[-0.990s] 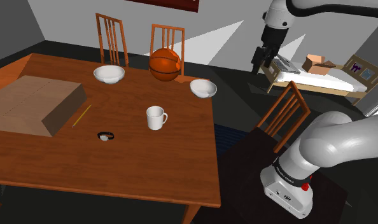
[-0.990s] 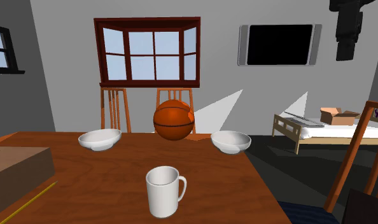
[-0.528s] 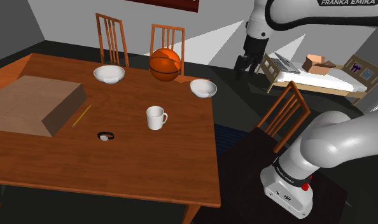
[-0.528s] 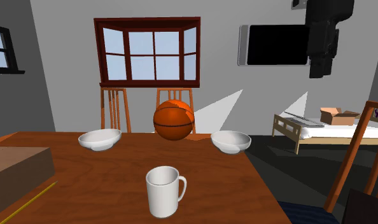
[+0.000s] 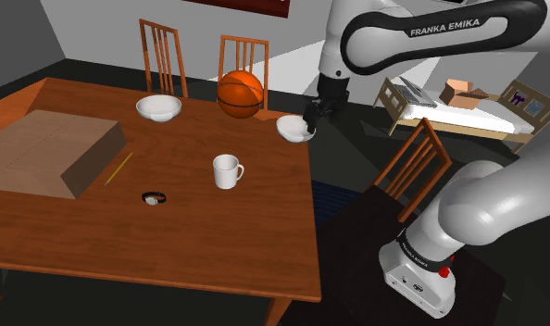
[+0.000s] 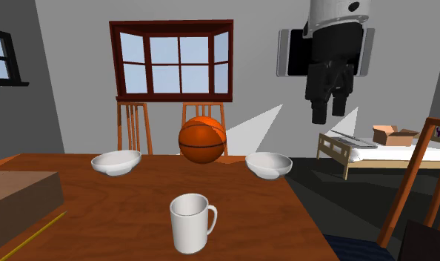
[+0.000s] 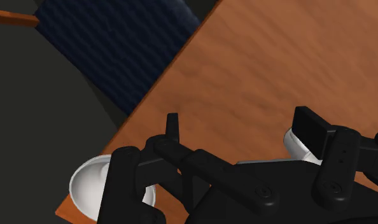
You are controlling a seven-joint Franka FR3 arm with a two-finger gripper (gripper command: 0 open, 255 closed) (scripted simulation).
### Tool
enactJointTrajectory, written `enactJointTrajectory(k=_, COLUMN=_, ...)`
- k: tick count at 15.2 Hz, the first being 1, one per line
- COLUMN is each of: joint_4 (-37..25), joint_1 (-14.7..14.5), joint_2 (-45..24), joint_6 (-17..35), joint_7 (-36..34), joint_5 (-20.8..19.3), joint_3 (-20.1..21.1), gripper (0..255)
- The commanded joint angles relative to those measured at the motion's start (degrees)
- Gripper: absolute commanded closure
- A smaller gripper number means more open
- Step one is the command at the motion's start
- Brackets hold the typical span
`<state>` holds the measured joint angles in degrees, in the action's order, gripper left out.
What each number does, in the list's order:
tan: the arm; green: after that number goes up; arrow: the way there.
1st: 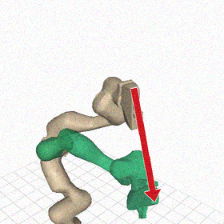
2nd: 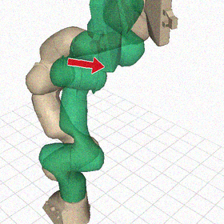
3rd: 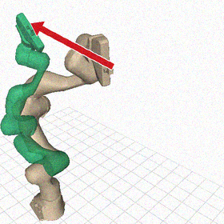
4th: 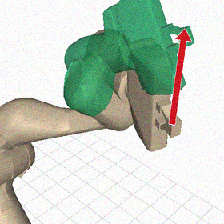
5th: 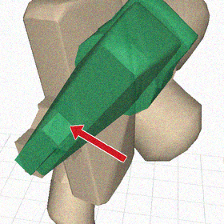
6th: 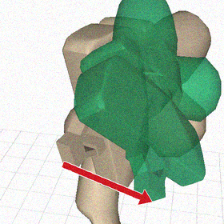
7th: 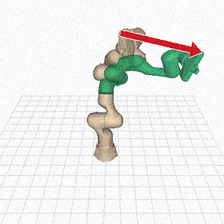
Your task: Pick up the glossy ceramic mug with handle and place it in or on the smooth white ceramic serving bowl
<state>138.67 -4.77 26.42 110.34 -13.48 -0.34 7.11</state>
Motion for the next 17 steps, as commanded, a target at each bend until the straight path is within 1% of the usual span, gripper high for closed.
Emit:
enactJointTrajectory(k=1, joint_4=-0.92, joint_1=-0.5, joint_2=-3.36, joint_6=2.7, joint_7=-2.67, joint_5=0.42, joint_3=1.68, gripper=0)
enactJointTrajectory(k=5, joint_4=-3.62, joint_1=-1.16, joint_2=-10.81, joint_6=7.79, joint_7=-7.76, joint_5=0.19, joint_3=4.64, gripper=0)
enactJointTrajectory(k=8, joint_4=-6.49, joint_1=-1.59, joint_2=-16.8, joint_6=11.08, joint_7=-11.77, joint_5=-0.82, joint_3=6.61, gripper=0)
enactJointTrajectory(k=13, joint_4=-12.87, joint_1=-2.67, joint_2=-27.33, joint_6=15.26, joint_7=-18.8, joint_5=-4.05, joint_3=9.03, gripper=0)
enactJointTrajectory(k=17, joint_4=-19.4, joint_1=-4.32, joint_2=-36.06, joint_6=17.25, joint_7=-24.35, joint_5=-7.51, joint_3=9.79, gripper=0)
